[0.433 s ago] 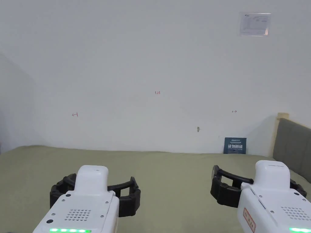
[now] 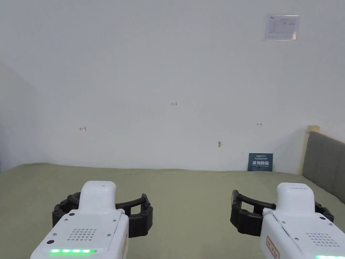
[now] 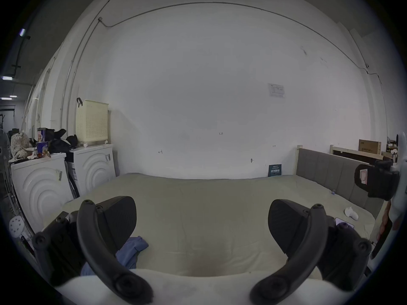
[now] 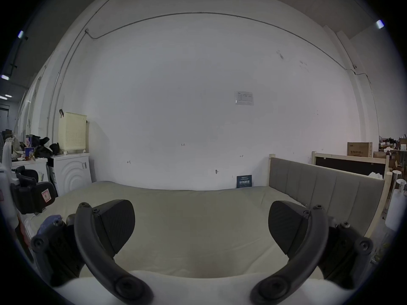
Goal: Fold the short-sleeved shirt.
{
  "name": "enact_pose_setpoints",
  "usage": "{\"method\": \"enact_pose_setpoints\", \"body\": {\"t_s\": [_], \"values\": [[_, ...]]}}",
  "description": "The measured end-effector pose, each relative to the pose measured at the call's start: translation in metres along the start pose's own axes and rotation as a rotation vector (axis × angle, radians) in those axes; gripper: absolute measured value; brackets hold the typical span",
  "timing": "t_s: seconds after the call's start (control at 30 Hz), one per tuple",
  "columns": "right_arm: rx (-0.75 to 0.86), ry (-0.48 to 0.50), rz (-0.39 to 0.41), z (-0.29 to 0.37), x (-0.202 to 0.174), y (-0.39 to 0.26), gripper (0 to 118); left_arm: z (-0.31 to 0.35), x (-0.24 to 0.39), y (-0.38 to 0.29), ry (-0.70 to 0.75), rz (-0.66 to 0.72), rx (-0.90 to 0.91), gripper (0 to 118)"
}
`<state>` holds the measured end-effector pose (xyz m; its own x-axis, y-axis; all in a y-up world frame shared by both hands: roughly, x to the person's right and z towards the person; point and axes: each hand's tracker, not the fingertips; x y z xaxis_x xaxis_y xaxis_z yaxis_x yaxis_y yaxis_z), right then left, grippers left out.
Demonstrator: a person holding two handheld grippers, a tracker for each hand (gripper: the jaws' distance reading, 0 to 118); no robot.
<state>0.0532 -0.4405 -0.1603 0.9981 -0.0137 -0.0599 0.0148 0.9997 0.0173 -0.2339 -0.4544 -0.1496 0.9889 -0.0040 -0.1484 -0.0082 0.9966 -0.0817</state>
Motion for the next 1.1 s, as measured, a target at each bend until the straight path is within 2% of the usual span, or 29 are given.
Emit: {"method": "enact_pose_setpoints", "body": {"t_s": [0.03, 0.07, 0.13, 0.17, 0.2, 0.27, 0.33, 0.4, 0.7, 0.77, 0.9, 1.1], "values": [[-0.001, -0.003, 0.003, 0.000, 0.000, -0.001, 112, 0.000, 0.000, 0.000, -0.010, 0.007, -0.012, 118], [-0.006, -0.003, 0.012, -0.001, 0.000, -0.003, 100, -0.001, 0.000, 0.000, -0.019, 0.016, -0.024, 118], [-0.006, -0.011, 0.039, 0.000, -0.004, -0.005, 14, 0.012, 0.009, 0.013, -0.037, 0.000, -0.050, 113], [0.004, -0.031, 0.047, -0.001, -0.006, -0.007, 0, 0.013, 0.012, 0.014, -0.040, -0.016, -0.051, 105], [-0.022, -0.082, 0.047, -0.003, -0.005, -0.011, 0, 0.015, 0.015, 0.015, -0.039, -0.029, -0.050, 76], [-0.025, -0.048, 0.025, -0.005, -0.002, -0.009, 0, 0.008, 0.010, 0.005, -0.037, -0.047, -0.031, 1], [-0.036, -0.036, 0.001, -0.010, 0.003, -0.013, 0, 0.004, 0.008, 0.002, 0.007, -0.027, -0.025, 1], [-0.045, -0.039, 0.013, -0.011, 0.003, -0.014, 0, -0.001, 0.002, 0.000, -0.051, 0.003, -0.064, 1], [-0.082, -0.042, 0.031, -0.017, 0.008, -0.026, 0, -0.004, -0.001, -0.005, -0.039, -0.023, -0.065, 1], [-0.103, -0.019, 0.032, -0.019, 0.001, -0.032, 0, -0.001, -0.008, -0.006, -0.009, -0.035, -0.068, 0], [-0.121, 0.100, 0.044, -0.028, -0.040, -0.043, 0, 0.008, -0.047, -0.009, 0.109, -0.035, -0.087, 0], [-0.127, 0.354, 0.021, -0.038, -0.133, -0.050, 0, 0.043, -0.138, -0.011, 0.354, 0.022, -0.114, 1]]}}
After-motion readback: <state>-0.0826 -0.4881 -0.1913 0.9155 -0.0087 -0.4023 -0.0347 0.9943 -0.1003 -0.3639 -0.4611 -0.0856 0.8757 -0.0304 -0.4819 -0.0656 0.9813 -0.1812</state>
